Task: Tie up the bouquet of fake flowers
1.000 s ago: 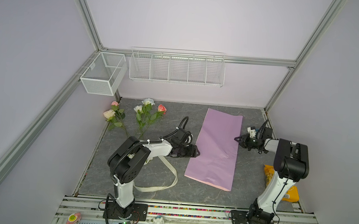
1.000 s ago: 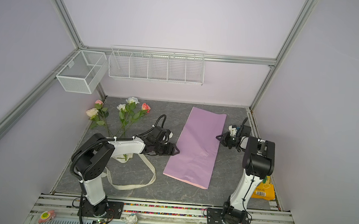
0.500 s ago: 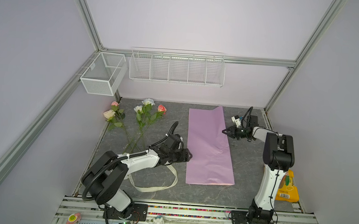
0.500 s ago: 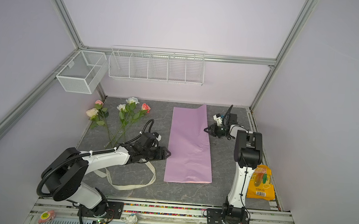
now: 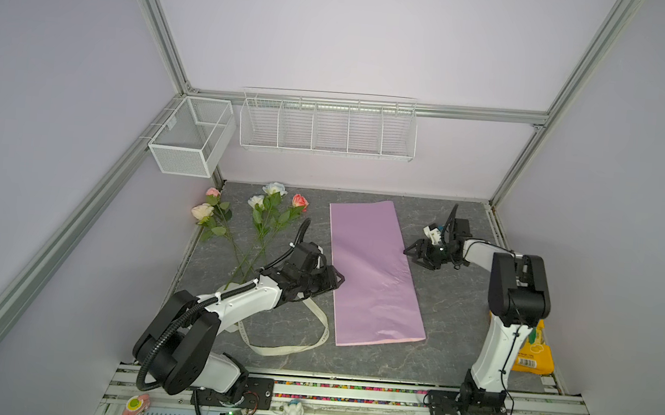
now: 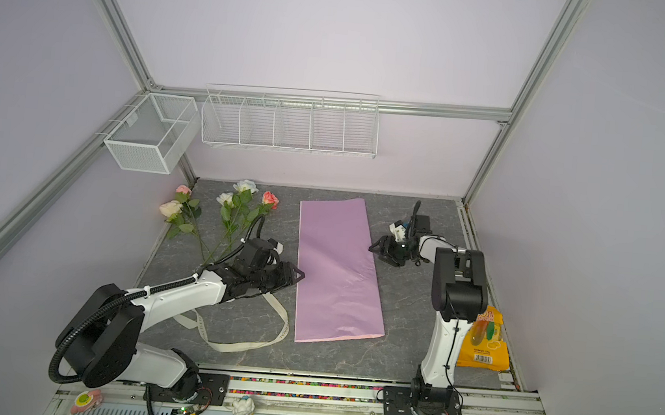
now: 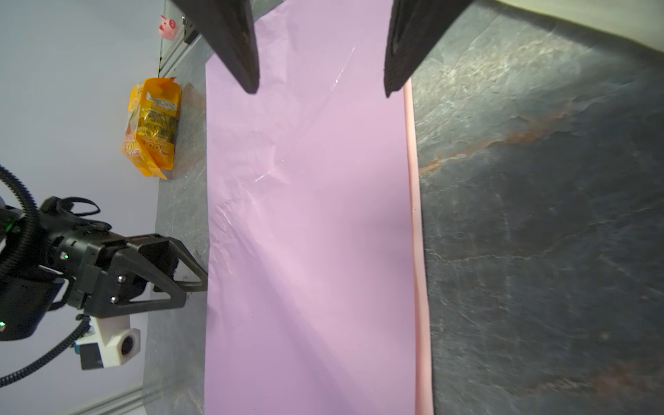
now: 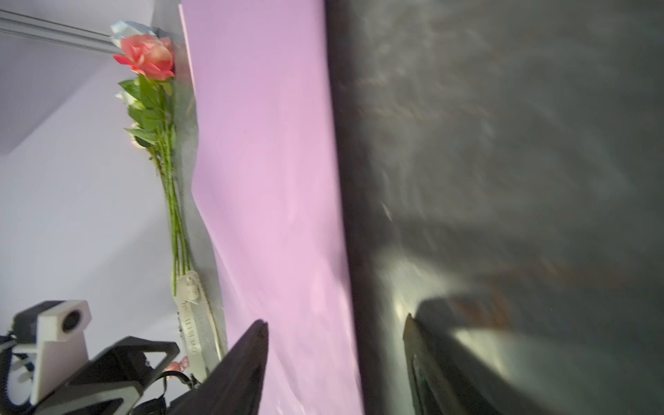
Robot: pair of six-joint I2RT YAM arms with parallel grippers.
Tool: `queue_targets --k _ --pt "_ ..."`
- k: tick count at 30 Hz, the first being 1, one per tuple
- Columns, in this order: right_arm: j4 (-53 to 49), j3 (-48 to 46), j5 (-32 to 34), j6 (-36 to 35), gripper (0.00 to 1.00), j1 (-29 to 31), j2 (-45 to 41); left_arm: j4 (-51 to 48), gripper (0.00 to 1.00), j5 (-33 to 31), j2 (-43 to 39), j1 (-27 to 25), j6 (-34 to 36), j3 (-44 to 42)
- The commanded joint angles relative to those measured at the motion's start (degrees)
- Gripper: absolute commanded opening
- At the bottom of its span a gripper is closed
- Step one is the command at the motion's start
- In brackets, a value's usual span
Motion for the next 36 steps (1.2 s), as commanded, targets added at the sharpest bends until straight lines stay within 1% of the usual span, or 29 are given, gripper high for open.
queue_targets --k 1,3,5,7,8,11,13,15,18,23,26,30,32,36 --pt "-5.0 -6.5 8.1 -0.1 0.66 0.1 -11.2 1.9 0.51 5.1 1.5 0.0 -3.0 -2.0" --pt "-7.2 -11.2 10.2 -0.7 0.65 -0.1 -16.6 2.7 0.5 6.5 2.2 0.0 -3.6 -2.9" --pt "-6.0 -16.7 7.1 -0.1 0.63 0.0 -22.3 3.7 0.5 7.6 2.9 0.0 -3.9 -3.7" --pt "-6.3 -21.0 4.9 0.1 0.61 0.1 -26.1 3.9 0.5 8.1 3.8 0.0 -3.9 -3.8" --pt "-7.6 -22.1 4.9 0.1 0.57 0.1 -27.3 3.9 0.5 8.2 4.4 -0.1 -4.1 -3.8" --pt "-9.6 -25.6 3.8 -0.1 0.48 0.3 -30.8 4.9 0.5 8.9 6.1 -0.1 -4.9 -3.8" --pt "-8.7 -27.8 1.0 0.4 0.45 0.6 -32.2 5.7 0.5 9.1 7.0 -0.2 -5.4 -3.9" --pt "-9.5 -28.4 -0.1 0.1 0.4 1.3 -32.5 6.4 0.5 9.3 7.7 -0.3 -5.7 -4.0" --pt "-12.0 -28.0 0.7 0.2 0.39 2.5 -32.4 6.8 0.5 10.1 8.9 -0.3 -5.7 -3.7" --pt "-9.3 -29.3 0.6 1.6 0.37 4.3 -32.7 6.8 0.49 10.0 9.6 -0.6 -5.6 -3.5" --pt "-9.0 -29.6 0.9 1.0 0.36 4.3 -30.4 6.4 0.5 9.7 10.2 -0.7 -5.6 -3.2" --pt "-7.9 -30.2 -1.2 0.2 0.32 4.4 -28.3 3.7 0.5 8.2 9.4 -0.7 -4.4 -2.9" --pt "-8.2 -30.3 -0.3 -0.3 0.31 4.4 -27.7 2.3 0.51 6.8 8.3 -0.7 -3.6 -2.7" --pt "-9.7 -30.5 3.7 -1.4 0.29 4.4 -26.2 0.9 0.54 5.5 6.6 -0.7 -2.7 -2.3"
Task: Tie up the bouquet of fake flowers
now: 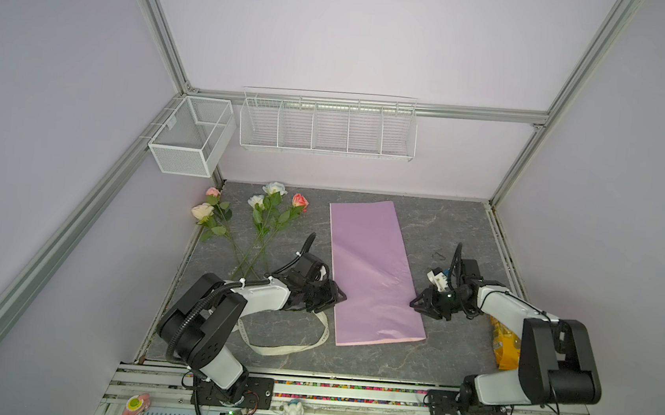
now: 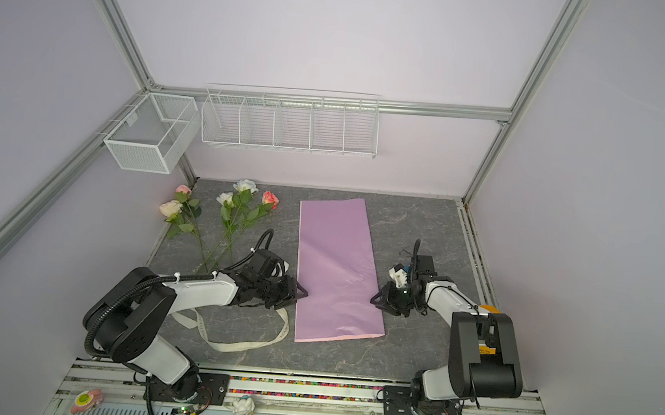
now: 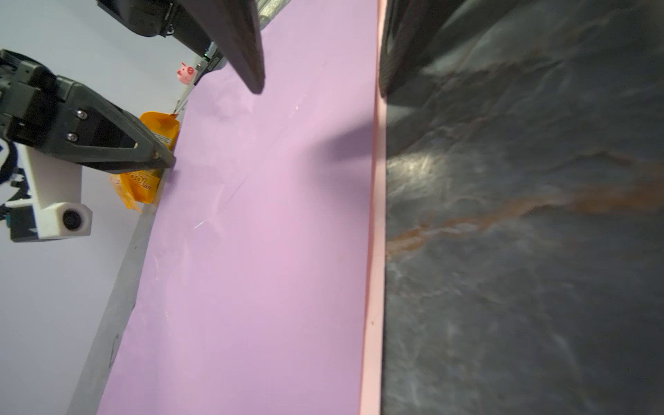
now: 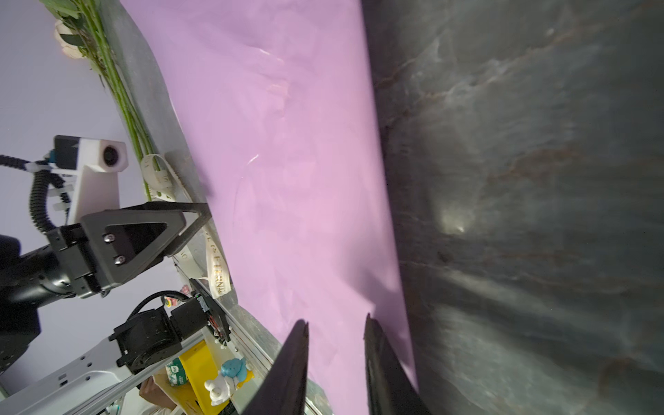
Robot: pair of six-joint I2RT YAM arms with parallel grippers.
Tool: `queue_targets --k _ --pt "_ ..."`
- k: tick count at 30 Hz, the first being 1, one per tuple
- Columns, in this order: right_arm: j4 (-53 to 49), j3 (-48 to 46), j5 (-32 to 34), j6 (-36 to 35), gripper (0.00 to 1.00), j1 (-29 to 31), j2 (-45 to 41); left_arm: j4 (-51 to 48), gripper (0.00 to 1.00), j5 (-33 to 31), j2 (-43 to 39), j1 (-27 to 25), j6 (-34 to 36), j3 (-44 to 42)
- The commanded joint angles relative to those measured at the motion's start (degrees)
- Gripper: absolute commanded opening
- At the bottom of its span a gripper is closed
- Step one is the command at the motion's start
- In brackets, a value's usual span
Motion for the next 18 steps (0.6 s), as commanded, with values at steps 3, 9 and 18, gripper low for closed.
queue_targets --k 3,9,18 --pt "-1.1 -1.2 3.1 -2.1 0.29 0.3 1.9 -2.3 0.55 -2.7 -1.9 -0.3 1.0 1.3" --pt "-0.8 -1.3 4.6 -2.0 0.29 0.3 2.7 0.5 0.55 -0.8 -0.8 -0.2 0.7 1.3" --pt "-0.5 -1.6 5.5 -1.9 0.29 0.2 3.0 4.0 0.49 2.5 3.3 -0.3 0.1 2.5"
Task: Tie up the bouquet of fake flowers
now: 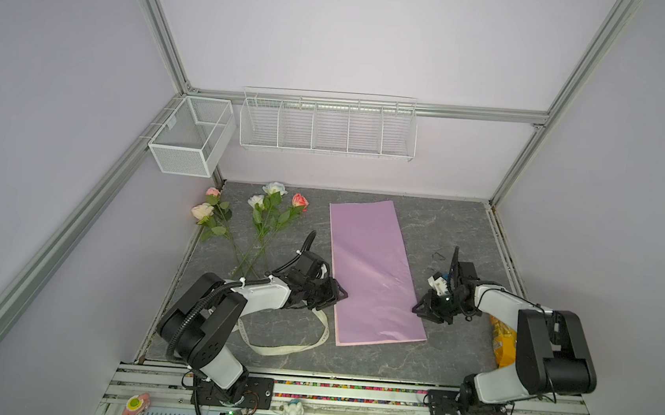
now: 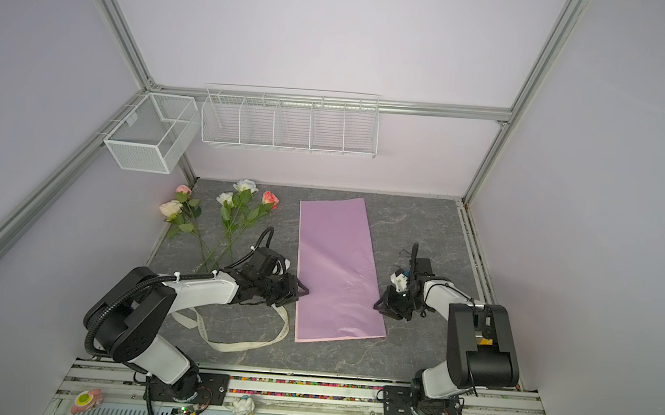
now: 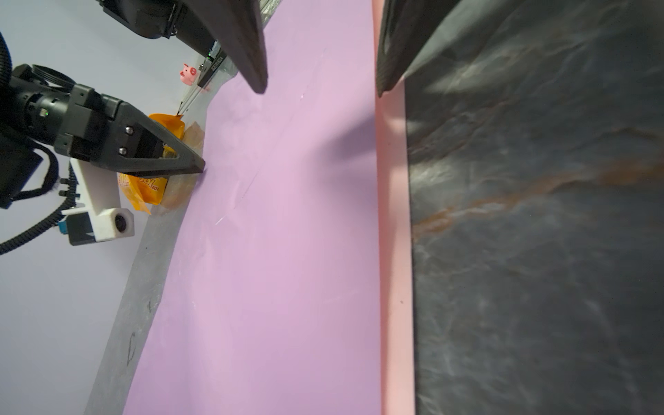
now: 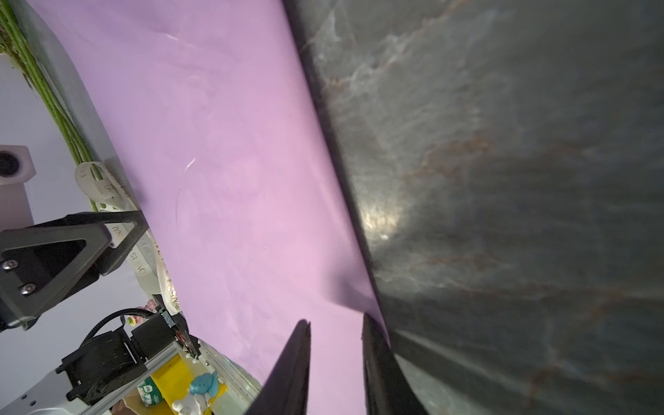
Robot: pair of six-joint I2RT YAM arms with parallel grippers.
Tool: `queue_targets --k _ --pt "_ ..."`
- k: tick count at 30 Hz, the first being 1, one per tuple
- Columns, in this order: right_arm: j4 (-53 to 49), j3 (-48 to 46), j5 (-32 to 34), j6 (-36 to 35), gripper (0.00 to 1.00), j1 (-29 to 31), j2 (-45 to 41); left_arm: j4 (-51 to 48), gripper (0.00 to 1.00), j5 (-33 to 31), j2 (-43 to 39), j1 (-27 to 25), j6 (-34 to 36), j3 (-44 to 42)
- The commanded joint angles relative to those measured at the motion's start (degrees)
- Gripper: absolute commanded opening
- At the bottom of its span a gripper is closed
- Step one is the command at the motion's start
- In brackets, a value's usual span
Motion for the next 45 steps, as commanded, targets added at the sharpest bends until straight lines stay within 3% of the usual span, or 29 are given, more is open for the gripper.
queue_targets --k 1,5,13,19,22,26,29,35,39,42,45 --pt "-0.5 -1.0 0.8 -1.0 0.29 0.2 0.4 2.3 0.49 1.1 2.2 -0.3 -0.7 1.2" --pt "-0.3 -1.2 0.8 -0.7 0.29 0.3 0.1 4.2 0.54 1.2 3.3 -0.4 -2.2 0.5" --pt "0.3 -1.0 0.0 -0.4 0.31 0.3 -0.9 8.6 0.54 2.6 1.8 -0.4 -3.8 -0.2" --pt "1.2 -0.4 -1.0 0.1 0.38 0.3 -4.2 14.9 0.41 5.3 1.3 -0.3 -6.7 0.7" --pt "1.4 0.1 -1.8 0.1 0.43 0.2 -6.5 15.9 0.4 5.9 1.9 -0.3 -6.8 1.4" --pt "1.8 0.6 -2.8 -0.2 0.52 0.8 -12.1 17.6 0.35 7.1 3.6 -0.3 -7.8 2.1" --pt "2.7 0.7 -0.4 -0.6 0.53 2.7 -17.5 19.0 0.27 6.7 3.6 -0.3 -8.8 2.3" --pt "13.4 -3.6 10.4 -2.6 0.56 13.4 -29.7 15.3 0.0 6.2 2.9 -0.3 -7.9 5.0" --pt "24.8 -11.6 20.3 -7.2 0.63 24.3 -39.0 12.2 0.0 4.2 0.3 -0.3 -7.3 6.5" --pt "27.0 -14.3 31.3 -17.0 0.67 35.6 -43.7 7.8 0.0 2.4 -1.7 -0.3 -5.2 8.1" --pt "27.7 -15.0 34.9 -26.3 0.73 42.8 -45.2 4.3 0.0 2.6 -2.2 -0.3 -3.8 10.2"
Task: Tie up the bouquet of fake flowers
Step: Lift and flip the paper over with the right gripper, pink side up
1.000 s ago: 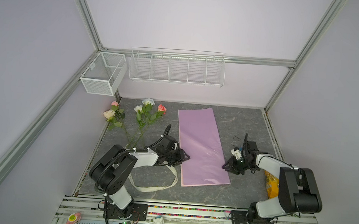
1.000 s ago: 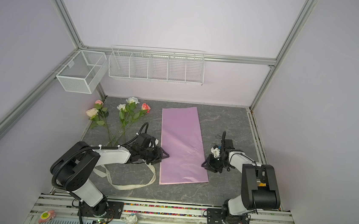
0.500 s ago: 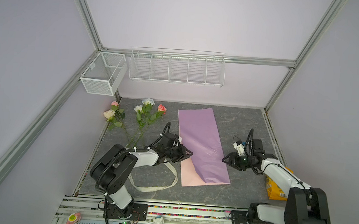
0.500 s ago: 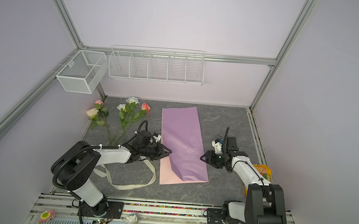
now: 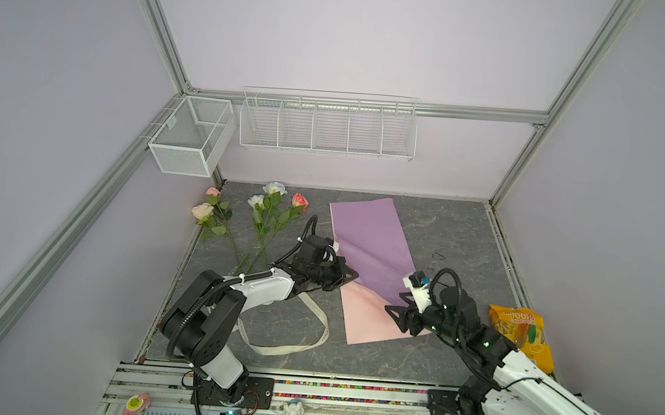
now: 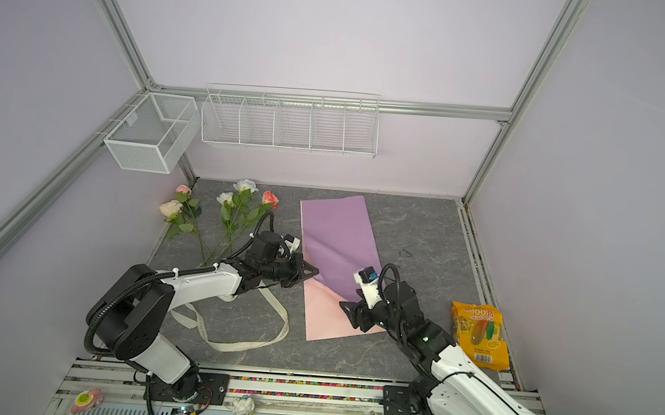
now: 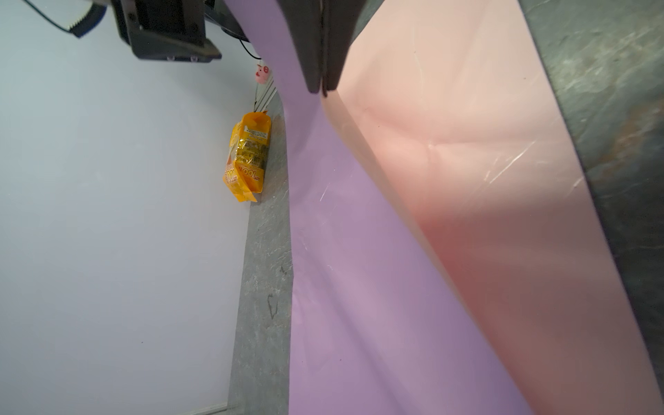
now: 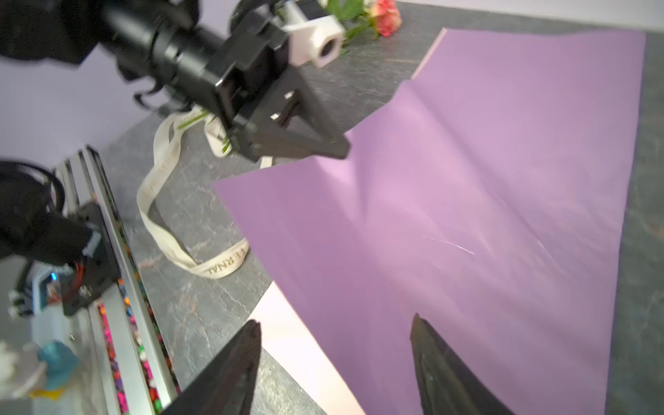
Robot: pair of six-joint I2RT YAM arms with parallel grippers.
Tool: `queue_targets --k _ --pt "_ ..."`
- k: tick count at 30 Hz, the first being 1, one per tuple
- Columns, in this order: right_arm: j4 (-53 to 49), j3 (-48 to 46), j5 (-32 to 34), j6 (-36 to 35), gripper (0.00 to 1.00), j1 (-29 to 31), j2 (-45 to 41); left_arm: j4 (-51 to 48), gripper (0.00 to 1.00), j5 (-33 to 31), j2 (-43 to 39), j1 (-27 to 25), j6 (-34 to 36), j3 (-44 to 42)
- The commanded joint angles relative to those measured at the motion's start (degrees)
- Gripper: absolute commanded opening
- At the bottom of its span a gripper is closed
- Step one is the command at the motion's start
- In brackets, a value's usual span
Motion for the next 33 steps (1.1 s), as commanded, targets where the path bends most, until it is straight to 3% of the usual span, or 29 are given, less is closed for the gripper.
queue_targets --k 1,5,7,12,14,17,20,23,28,33 --pt "5.0 -0.5 9.6 -14.2 0.73 5.4 -0.4 -4.2 0.0 -1.1 -1.5 -0.3 2.1 2.8" --pt "2.9 2.5 12.8 -18.1 0.76 7.9 7.1 -4.3 0.0 -0.6 -1.5 -0.3 1.8 3.6" --pt "4.3 3.6 17.4 -18.6 0.76 8.7 11.1 -4.3 0.0 -0.6 -1.8 -0.3 1.7 3.7" --pt "6.0 7.5 20.7 -19.4 0.71 9.6 18.4 -4.8 0.0 -0.9 -2.3 -0.3 1.6 4.0" --pt "6.4 8.2 21.9 -19.6 0.63 9.7 20.4 -4.9 0.0 -1.2 -2.7 -0.3 1.8 4.0" --pt "6.4 8.7 23.9 -19.7 0.37 9.7 21.8 -5.5 0.0 -1.9 -3.5 -0.3 2.0 3.9" --pt "5.9 8.9 27.5 -19.1 0.18 9.7 21.6 -7.1 0.16 -3.5 -4.9 -0.3 2.9 3.8" --pt "6.0 8.5 29.6 -17.3 0.08 9.0 19.8 -10.1 0.31 -5.4 -7.0 -0.2 5.4 4.4" --pt "10.5 5.4 30.0 -10.7 0.07 7.3 14.4 -19.0 0.58 -12.5 -11.4 -0.3 11.0 6.3" --pt "16.3 1.8 30.9 -6.1 0.07 6.0 8.8 -25.6 0.59 -20.6 -15.7 -0.1 15.5 4.7"
